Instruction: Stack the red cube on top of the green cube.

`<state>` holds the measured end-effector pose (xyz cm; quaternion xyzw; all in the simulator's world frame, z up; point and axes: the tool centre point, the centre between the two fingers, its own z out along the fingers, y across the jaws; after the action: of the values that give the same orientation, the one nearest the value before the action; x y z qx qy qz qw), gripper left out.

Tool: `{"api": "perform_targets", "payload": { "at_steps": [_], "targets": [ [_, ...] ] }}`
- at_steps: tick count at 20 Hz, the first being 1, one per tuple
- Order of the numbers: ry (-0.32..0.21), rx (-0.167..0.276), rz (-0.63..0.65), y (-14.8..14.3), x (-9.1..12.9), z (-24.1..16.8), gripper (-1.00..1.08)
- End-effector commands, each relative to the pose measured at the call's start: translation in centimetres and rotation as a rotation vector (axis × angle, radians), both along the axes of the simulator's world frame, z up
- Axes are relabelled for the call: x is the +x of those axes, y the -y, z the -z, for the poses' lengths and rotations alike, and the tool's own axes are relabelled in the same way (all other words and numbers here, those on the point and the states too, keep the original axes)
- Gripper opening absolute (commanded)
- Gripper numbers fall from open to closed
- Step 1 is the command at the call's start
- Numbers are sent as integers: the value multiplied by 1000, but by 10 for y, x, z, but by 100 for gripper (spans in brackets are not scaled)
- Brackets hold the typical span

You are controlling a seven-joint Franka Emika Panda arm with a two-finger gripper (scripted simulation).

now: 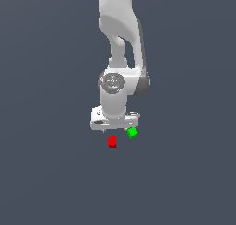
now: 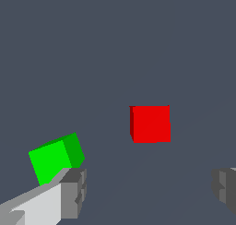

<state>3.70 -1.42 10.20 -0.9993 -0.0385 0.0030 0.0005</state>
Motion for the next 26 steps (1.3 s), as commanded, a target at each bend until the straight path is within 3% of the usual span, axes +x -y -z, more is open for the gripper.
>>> {"api": "perform_targets", "payload": {
  "at_steps": [1, 10, 18, 26],
  "targets": [
    [2, 0, -10, 5, 9, 11, 100],
    [6, -1, -27, 15, 27, 31, 100],
    [5, -1, -27, 15, 27, 38, 100],
    [6, -1, -28, 15, 27, 75, 100]
  ]
}}
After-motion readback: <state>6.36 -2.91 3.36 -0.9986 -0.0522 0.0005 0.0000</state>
